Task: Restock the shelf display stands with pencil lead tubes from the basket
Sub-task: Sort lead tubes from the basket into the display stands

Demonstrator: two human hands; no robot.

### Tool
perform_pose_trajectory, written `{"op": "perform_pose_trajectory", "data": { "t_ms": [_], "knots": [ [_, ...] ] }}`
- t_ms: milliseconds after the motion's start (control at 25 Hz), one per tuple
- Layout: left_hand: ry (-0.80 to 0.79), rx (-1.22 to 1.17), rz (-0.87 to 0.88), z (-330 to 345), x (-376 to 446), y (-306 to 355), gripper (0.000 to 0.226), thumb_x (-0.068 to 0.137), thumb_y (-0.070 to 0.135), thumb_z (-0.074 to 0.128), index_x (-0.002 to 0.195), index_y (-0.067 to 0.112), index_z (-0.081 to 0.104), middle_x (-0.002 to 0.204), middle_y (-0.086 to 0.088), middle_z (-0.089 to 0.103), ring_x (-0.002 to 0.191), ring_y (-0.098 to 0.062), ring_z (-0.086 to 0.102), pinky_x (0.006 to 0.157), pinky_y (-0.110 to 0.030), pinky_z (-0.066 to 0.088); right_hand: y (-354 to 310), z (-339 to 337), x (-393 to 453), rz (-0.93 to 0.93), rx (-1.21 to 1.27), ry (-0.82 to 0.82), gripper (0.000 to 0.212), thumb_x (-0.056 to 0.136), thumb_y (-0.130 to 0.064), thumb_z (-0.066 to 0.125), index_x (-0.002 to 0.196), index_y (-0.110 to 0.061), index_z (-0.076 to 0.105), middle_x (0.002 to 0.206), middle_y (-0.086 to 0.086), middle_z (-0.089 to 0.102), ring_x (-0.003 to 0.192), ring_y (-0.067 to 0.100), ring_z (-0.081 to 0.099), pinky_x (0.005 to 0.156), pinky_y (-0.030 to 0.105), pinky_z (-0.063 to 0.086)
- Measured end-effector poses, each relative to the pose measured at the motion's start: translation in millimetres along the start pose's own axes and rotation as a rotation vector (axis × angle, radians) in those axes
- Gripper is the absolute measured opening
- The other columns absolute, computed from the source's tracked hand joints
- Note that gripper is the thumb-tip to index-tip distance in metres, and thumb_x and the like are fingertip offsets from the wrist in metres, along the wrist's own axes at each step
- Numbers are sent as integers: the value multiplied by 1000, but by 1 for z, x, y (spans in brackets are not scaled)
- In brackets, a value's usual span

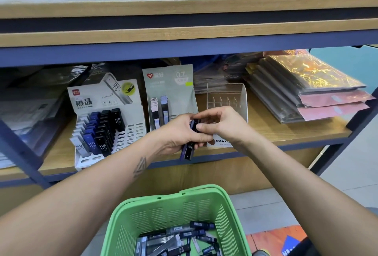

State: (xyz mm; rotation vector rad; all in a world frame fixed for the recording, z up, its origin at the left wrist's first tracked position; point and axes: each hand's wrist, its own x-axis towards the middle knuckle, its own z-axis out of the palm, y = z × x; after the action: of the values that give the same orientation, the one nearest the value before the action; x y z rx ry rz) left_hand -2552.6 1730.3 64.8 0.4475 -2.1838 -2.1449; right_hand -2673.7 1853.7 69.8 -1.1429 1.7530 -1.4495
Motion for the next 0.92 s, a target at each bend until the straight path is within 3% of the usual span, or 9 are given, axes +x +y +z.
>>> {"op": "perform_pose_trajectory", "data": {
  "t_ms": [160,240,320,360,480,640,760,920],
  "knots": [
    [-116,-189,-70,-14,-11,-2,41,91,0,68,129,2,52,113,-32,70,103,-37,72,83,-36,61,-1,1,6,48,115,110,23,83,8,69,95,-9,79,84,8,76,75,16,68,69,30,56],
    [-108,-207,-107,-26,-18,-3,39,96,8,63,132,3,50,117,-32,68,111,-41,69,86,-40,61,-3,0,8,40,147,150,22,84,7,68,93,-9,80,86,9,78,77,16,68,72,28,56],
    [-39,-35,-139,-36,-24,-4,33,100,16,60,131,5,53,113,-25,72,103,-32,73,75,-36,62,-4,0,9,24,159,152,21,87,5,66,93,-10,80,88,9,78,79,15,70,73,27,56],
    [-7,100,-133,-39,-27,-4,29,101,20,60,127,7,57,108,-21,75,90,-24,75,64,-30,61,-4,1,9,17,156,133,21,88,4,66,94,-10,79,88,9,78,79,15,70,73,28,57],
    [114,215,-97,-42,-27,1,29,97,32,67,116,10,66,82,-14,74,46,-11,47,36,-19,32,-3,7,7,-6,142,30,17,91,1,69,102,-11,70,83,9,73,78,22,69,69,36,57],
    [193,51,-105,-43,-26,9,34,91,32,75,103,0,69,74,-17,70,38,-8,38,33,-16,23,-8,15,6,-50,26,-10,30,81,1,81,103,-5,61,85,12,74,70,19,72,61,28,57],
    [224,36,-119,-44,-32,11,20,92,14,73,93,-5,69,75,-20,72,36,-7,38,32,-15,24,-12,26,7,-109,-106,-15,35,78,-2,85,98,-6,56,97,18,71,79,41,73,69,43,63],
    [305,-13,-34,-54,-41,17,9,96,3,64,91,-5,65,76,-22,72,37,-5,37,32,-15,24,-11,31,12,-19,-73,-55,31,82,-11,84,102,-8,60,89,12,73,75,35,75,60,28,57]
  ]
}}
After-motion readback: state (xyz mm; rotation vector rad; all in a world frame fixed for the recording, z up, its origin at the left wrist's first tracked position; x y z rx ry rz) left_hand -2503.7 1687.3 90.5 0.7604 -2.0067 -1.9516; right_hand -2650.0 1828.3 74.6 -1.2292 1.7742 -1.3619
